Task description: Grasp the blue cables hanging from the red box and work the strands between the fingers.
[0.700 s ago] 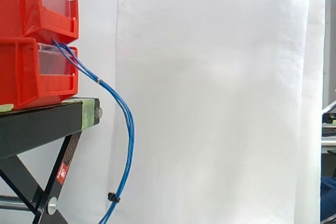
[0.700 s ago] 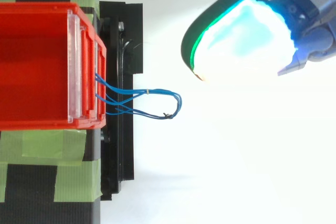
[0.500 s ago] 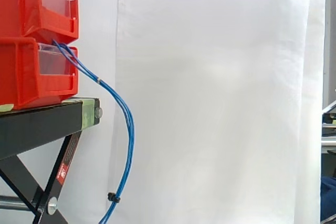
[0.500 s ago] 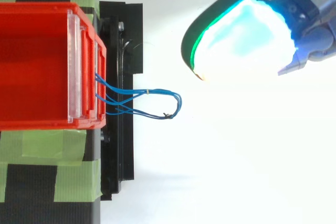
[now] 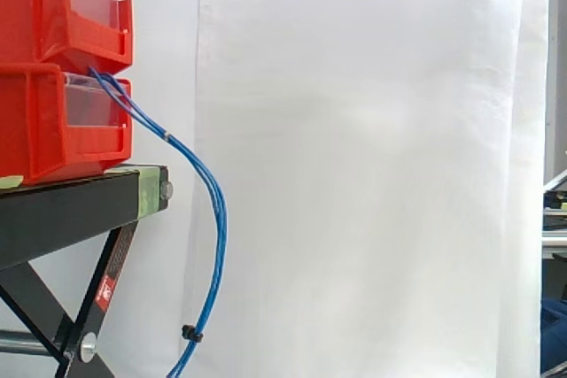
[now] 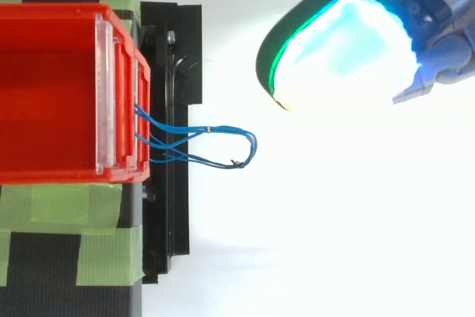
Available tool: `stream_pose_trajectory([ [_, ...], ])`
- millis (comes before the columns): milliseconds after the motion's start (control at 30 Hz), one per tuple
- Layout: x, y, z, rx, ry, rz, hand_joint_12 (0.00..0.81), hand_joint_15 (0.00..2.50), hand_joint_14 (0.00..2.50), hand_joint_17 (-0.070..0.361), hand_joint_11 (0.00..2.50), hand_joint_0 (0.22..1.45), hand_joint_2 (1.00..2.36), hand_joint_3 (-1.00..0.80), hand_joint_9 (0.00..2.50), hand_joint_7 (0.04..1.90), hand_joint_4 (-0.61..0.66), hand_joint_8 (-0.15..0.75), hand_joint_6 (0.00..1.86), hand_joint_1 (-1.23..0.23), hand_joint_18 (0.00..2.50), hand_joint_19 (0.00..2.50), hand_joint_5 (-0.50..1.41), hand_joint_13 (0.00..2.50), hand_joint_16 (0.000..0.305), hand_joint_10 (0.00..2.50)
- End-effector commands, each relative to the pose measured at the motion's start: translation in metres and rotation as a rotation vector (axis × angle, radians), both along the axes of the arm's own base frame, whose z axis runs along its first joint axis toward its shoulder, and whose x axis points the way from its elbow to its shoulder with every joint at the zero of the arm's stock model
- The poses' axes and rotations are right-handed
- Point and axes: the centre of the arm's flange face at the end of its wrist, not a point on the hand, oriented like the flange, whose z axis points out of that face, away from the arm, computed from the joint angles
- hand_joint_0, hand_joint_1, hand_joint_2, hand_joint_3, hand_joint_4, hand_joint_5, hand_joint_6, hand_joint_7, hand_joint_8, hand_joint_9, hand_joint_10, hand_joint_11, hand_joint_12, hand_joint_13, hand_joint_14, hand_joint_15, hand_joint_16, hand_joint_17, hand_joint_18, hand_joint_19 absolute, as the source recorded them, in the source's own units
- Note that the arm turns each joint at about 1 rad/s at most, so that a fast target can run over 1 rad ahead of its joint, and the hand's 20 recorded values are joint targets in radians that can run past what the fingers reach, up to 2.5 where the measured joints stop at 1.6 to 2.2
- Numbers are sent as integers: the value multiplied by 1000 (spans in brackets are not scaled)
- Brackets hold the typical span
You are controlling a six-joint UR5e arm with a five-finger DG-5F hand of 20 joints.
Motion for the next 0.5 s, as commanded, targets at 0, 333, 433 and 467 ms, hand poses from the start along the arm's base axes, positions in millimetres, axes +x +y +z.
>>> stream_pose_trajectory([
  [0, 0, 0, 0, 1, 1, -2, 353, 131, 3, 132, 0, 710, 1000, -1000, 235, 630, 207, 260, 4, -512, 0, 130, -275, 103, 59, 0],
  [333, 1, 2, -1, 0, 2, 3, 353, 135, 3, 132, 0, 711, 1000, -1000, 240, 630, 208, 261, 4, -516, 0, 128, -270, 108, 59, 0],
  [433, 0, 3, 0, 0, 0, 3, 353, 136, 3, 131, 0, 711, 1000, -1000, 242, 627, 209, 262, 4, -516, 0, 137, -269, 111, 58, 1],
  [467, 1, 4, -1, 0, 2, 4, 352, 133, 3, 131, 0, 711, 1000, -1000, 243, 631, 210, 262, 4, -517, 0, 136, -268, 113, 58, 0],
])
